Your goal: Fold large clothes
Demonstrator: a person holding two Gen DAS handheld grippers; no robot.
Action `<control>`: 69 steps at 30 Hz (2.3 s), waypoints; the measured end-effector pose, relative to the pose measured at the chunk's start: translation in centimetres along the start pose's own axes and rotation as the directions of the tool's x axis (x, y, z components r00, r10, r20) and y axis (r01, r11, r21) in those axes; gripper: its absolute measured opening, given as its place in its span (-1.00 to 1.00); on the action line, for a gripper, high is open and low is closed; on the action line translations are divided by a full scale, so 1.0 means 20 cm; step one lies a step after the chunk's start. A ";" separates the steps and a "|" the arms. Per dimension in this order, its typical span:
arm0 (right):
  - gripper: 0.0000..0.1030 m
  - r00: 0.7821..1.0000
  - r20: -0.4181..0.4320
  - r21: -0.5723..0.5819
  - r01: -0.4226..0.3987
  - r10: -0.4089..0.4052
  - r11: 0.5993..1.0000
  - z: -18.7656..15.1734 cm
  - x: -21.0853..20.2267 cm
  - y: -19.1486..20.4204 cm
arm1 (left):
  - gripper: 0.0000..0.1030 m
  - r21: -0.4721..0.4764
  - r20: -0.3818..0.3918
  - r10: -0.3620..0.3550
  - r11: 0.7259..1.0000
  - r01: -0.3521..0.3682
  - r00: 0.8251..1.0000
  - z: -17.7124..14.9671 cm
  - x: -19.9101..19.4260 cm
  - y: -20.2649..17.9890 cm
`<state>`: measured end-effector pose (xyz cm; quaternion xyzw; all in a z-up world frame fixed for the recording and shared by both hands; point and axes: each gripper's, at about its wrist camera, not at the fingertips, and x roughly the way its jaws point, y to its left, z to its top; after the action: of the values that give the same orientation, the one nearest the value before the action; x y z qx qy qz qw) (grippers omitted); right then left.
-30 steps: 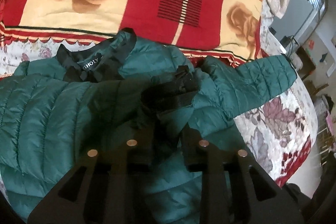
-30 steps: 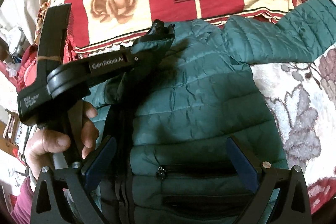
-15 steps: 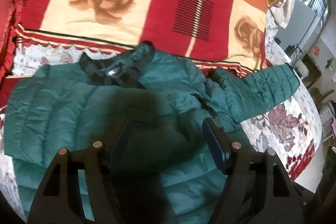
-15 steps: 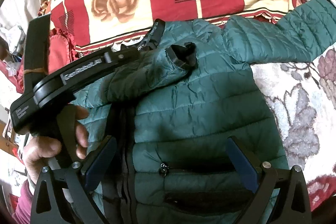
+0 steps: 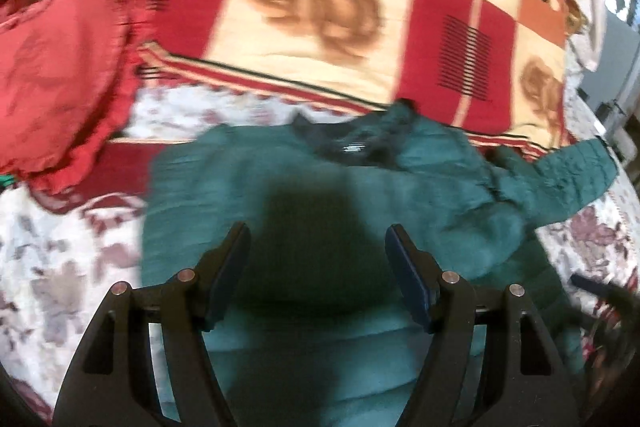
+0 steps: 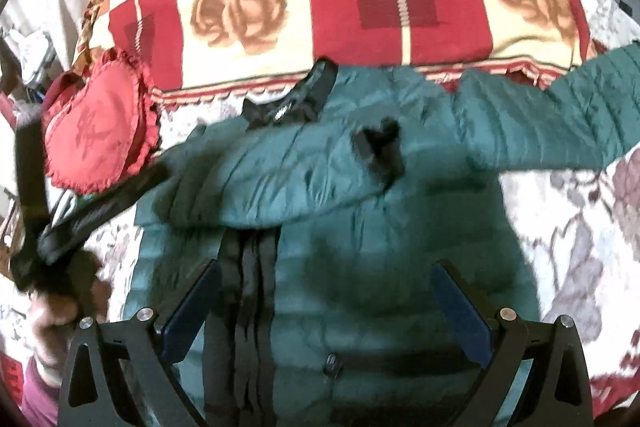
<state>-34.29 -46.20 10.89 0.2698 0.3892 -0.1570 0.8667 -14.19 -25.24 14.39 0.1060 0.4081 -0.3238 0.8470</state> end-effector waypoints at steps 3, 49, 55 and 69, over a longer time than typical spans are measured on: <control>0.99 1.000 -0.002 0.012 0.013 -0.013 1.000 0.09 0.06 -0.01 | 0.37 -0.043 0.002 0.052 0.998 -0.052 0.999 -0.05 -0.06 0.19; -0.81 0.877 0.263 -0.187 0.456 -0.403 0.870 0.45 0.30 0.04 | 0.36 -0.242 -0.087 0.137 0.958 -0.155 0.987 -0.22 -0.01 0.61; -0.81 0.936 0.110 -0.163 0.349 -0.335 0.923 0.38 0.46 -0.09 | 0.36 -0.281 -0.071 0.107 0.952 -0.123 0.992 -0.17 0.04 0.56; -0.81 0.960 0.050 -0.241 0.280 -0.276 0.929 0.32 0.58 0.05 | 0.36 -0.252 -0.131 0.186 0.944 -0.214 0.974 -0.13 0.31 0.46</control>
<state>-22.50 -49.97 5.99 0.1013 0.4330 -0.2307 0.8654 -7.19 -19.94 7.34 0.0502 0.4788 -0.1726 0.8593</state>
